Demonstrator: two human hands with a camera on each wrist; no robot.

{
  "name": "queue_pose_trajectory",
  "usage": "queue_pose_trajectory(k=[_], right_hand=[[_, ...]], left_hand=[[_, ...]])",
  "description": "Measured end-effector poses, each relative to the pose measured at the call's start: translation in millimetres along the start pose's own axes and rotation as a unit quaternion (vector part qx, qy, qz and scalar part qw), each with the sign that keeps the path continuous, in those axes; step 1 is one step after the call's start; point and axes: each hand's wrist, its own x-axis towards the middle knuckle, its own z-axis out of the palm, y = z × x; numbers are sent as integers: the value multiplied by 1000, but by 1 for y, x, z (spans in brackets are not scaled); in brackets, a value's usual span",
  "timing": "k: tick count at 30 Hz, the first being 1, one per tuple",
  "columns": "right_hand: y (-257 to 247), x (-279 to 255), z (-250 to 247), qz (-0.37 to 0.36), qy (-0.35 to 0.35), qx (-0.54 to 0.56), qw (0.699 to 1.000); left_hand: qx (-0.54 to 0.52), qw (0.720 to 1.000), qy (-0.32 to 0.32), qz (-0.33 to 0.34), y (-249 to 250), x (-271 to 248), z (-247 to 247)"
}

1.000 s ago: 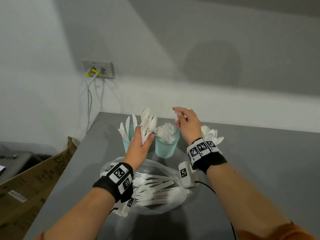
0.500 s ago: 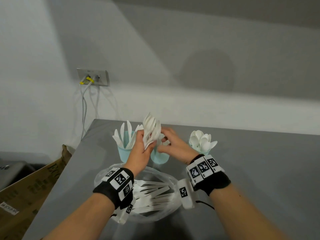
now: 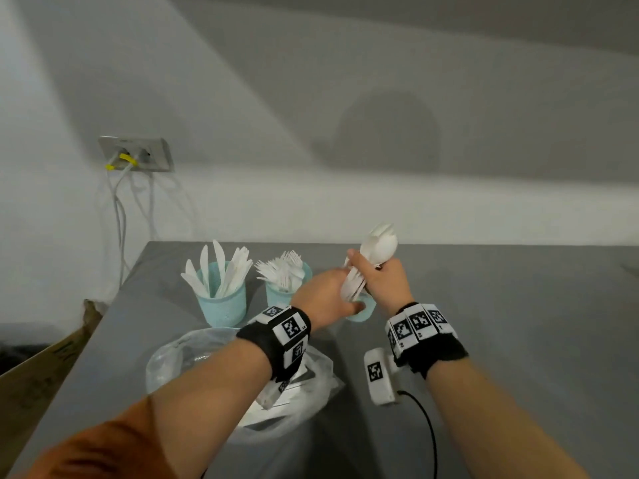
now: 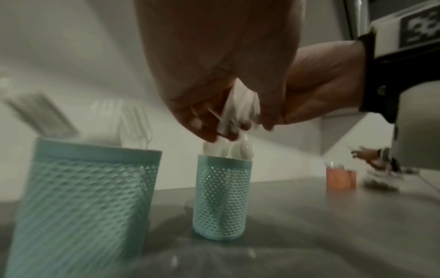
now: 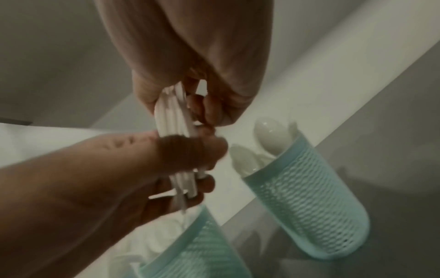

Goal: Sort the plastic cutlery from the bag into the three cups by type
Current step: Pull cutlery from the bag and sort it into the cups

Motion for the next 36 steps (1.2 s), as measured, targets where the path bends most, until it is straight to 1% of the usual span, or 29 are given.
queue_pose_trajectory(k=[1, 3, 5, 6, 8, 11, 12, 14, 16, 19, 22, 23, 25, 27, 28, 30, 32, 34, 36], right_hand=[[3, 6, -5, 4, 21, -10, 1000], [8, 18, -14, 19, 58, -23, 998], [12, 27, -23, 36, 82, -29, 996], [13, 31, -27, 45, 89, -26, 995], [17, 38, -34, 57, 108, -21, 992], [23, 44, -40, 54, 141, -16, 988], [24, 45, -39, 52, 140, -19, 989], [26, 45, -36, 56, 111, -50, 991], [28, 41, -30, 64, 55, -101, 991], [34, 34, -23, 62, -23, -169, 983], [35, 33, -19, 51, -45, -212, 975], [35, 33, -19, 45, -43, -209, 976], [35, 31, -19, 19, -15, -180, 983], [37, 28, -20, -27, 9, -145, 989], [39, 26, -21, -58, 4, -137, 989], [45, 23, -22, -105, -16, -172, 979], [50, 23, -24, -127, -14, -222, 967], [51, 23, -27, -127, -9, -244, 961], [47, 22, -29, -115, -24, -264, 957]], left_hand=[[71, 997, -17, 5, -1, 5, 3], [194, 980, -39, 18, -5, 14, 9], [251, 967, -43, 14, -7, 19, 16], [247, 968, -38, 7, -8, 21, 20], [198, 980, -21, -5, -9, 25, 25], [141, 990, 11, -6, -11, 27, 29], [129, 992, 14, -11, -11, 27, 31], [119, 992, 26, -14, -13, 27, 33], [111, 993, 42, -13, -13, 27, 34], [104, 993, 54, -22, -14, 26, 36], [103, 992, 65, -26, -16, 25, 37], [104, 992, 69, -28, -17, 25, 37], [97, 992, 74, -34, -19, 24, 37], [92, 992, 84, -34, -22, 24, 37], [90, 992, 86, -35, -22, 24, 36], [88, 992, 85, -38, -21, 24, 36], [86, 992, 84, -42, -20, 24, 35], [81, 993, 76, -49, -18, 23, 32], [72, 994, 61, -52, -15, 18, 26]])
